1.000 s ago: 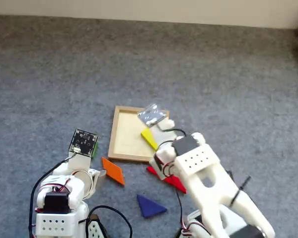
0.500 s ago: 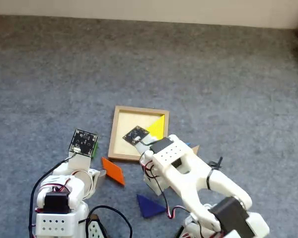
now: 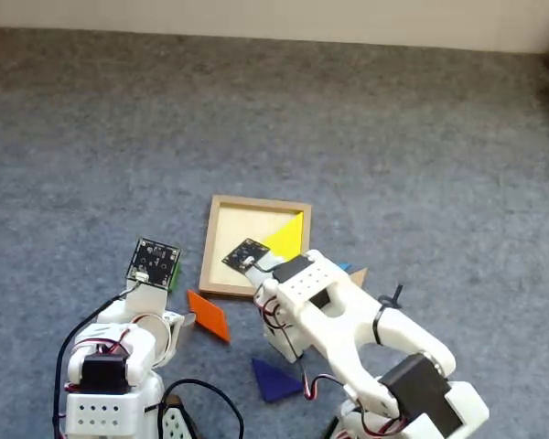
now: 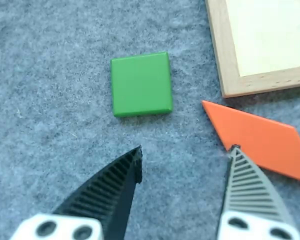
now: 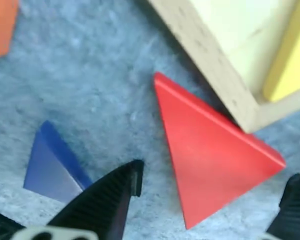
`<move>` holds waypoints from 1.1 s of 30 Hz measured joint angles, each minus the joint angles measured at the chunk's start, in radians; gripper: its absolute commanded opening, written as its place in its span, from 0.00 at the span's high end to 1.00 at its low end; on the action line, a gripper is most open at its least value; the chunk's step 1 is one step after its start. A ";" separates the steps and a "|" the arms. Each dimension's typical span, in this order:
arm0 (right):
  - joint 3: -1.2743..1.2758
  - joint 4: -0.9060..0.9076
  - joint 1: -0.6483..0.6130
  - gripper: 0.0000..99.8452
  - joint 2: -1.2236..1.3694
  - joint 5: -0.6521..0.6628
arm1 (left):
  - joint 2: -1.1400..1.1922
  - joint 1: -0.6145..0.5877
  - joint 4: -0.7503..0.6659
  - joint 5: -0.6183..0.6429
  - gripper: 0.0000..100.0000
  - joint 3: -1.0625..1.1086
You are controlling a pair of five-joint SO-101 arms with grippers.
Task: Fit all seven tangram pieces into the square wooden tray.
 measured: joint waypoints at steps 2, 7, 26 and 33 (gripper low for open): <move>0.002 -0.015 0.000 0.59 0.000 0.009 | 0.000 0.000 0.000 0.000 0.74 0.000; 0.003 -0.029 -0.002 0.59 0.000 0.012 | 0.000 0.000 0.000 0.000 0.74 0.000; 0.006 -0.049 -0.003 0.59 0.000 0.103 | 0.000 0.000 0.000 0.000 0.74 0.000; 0.006 -0.049 -0.003 0.71 0.000 0.103 | 0.000 0.000 0.000 0.000 0.74 0.000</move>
